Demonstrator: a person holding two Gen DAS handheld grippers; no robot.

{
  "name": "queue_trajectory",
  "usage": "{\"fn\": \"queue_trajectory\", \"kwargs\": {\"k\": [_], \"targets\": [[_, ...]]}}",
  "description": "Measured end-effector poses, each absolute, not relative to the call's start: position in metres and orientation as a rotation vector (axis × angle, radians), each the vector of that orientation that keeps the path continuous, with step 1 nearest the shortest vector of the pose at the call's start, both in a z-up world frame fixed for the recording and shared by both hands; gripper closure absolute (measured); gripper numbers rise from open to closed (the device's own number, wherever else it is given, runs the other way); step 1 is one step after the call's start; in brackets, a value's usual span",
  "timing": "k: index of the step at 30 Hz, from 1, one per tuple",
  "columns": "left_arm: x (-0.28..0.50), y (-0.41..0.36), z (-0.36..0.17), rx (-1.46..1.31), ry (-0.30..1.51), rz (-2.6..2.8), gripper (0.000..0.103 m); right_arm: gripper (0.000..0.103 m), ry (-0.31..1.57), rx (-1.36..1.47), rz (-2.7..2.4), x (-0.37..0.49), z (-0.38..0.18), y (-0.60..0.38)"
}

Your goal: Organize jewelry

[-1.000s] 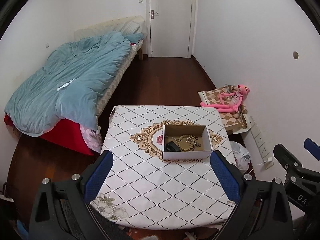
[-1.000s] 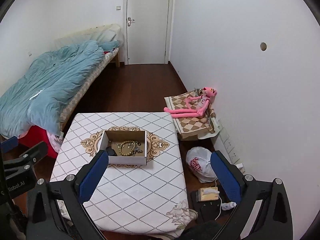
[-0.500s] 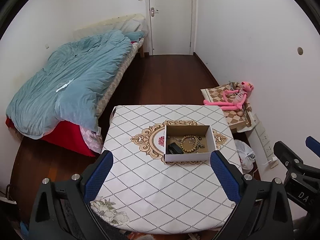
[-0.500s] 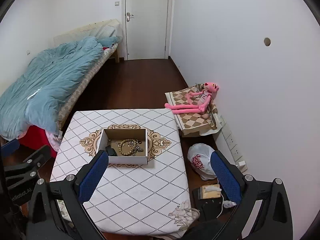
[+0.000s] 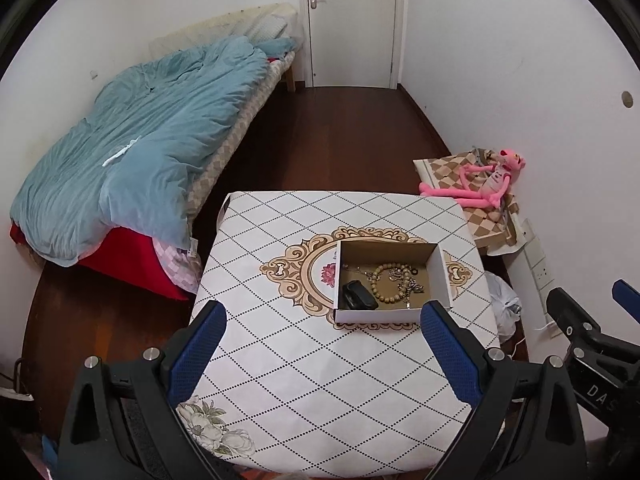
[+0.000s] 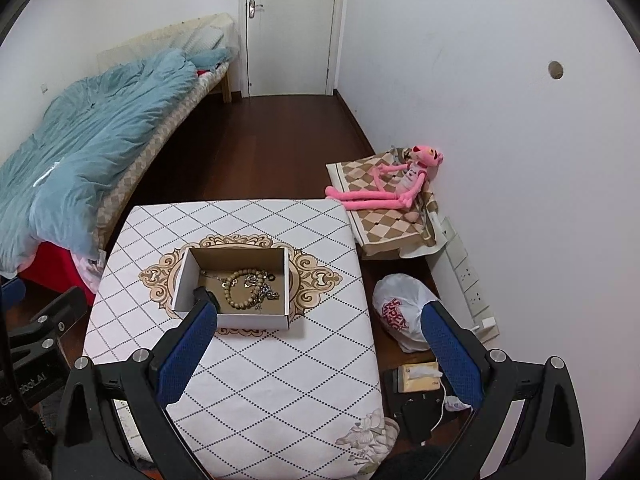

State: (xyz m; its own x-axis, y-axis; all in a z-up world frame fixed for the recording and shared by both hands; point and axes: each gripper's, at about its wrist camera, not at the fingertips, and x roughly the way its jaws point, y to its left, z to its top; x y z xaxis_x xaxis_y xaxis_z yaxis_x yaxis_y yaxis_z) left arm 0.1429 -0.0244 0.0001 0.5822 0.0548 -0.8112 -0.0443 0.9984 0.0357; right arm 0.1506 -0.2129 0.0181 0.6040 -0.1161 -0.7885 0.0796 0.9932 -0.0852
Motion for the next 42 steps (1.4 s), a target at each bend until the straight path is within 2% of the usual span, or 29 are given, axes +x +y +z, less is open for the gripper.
{"fn": "queue_trajectory", "kwargs": {"k": [42], "targets": [[0.164, -0.030, -0.029, 0.005, 1.045, 0.044, 0.004, 0.000, 1.000, -0.041, -0.091, 0.177, -0.013, -0.214]]}}
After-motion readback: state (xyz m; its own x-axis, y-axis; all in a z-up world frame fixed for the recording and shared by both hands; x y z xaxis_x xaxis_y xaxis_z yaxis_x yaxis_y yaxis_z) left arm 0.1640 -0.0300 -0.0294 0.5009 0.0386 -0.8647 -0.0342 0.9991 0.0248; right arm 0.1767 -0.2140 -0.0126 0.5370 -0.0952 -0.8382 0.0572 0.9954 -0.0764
